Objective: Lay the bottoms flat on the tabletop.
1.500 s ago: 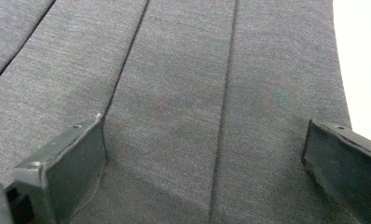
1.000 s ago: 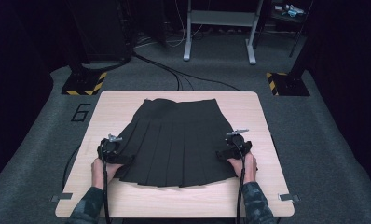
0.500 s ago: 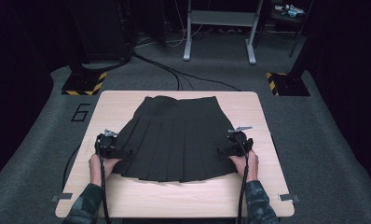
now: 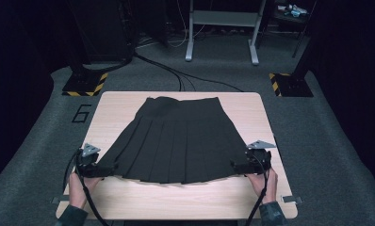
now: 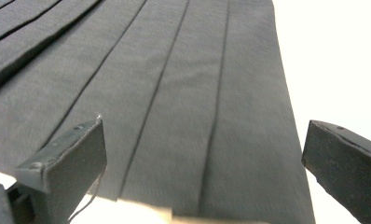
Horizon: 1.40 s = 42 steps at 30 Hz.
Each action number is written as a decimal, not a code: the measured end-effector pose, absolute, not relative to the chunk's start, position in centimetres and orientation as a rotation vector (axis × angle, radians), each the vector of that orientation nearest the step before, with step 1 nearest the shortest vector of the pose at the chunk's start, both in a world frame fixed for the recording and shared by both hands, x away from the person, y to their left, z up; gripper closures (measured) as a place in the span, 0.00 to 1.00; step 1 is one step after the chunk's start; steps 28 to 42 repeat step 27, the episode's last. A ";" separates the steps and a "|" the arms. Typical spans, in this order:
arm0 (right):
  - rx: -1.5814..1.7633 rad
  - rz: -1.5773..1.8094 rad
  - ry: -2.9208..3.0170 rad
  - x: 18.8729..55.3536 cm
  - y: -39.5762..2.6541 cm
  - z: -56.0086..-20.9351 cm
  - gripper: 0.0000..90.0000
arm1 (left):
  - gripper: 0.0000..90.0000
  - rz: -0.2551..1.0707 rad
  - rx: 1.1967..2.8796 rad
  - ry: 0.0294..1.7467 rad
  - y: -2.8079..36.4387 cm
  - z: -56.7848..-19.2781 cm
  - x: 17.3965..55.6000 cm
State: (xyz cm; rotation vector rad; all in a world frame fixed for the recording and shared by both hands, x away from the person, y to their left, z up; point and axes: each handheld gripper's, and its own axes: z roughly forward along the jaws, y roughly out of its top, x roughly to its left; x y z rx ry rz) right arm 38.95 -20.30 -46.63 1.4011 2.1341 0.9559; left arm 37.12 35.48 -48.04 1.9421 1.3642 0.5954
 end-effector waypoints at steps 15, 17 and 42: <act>1.573 0.864 2.059 34.9 -27.2 -52.0 0.00 | 0.00 0.567 1.942 1.466 39.8 -53.0 33.1; 1.543 0.851 2.059 34.9 -27.5 -52.7 0.00 | 0.00 0.603 1.950 1.441 39.8 -53.3 32.9; 1.473 0.875 2.066 34.8 -27.9 -53.0 0.00 | 0.00 0.583 1.976 1.391 40.3 -53.3 33.6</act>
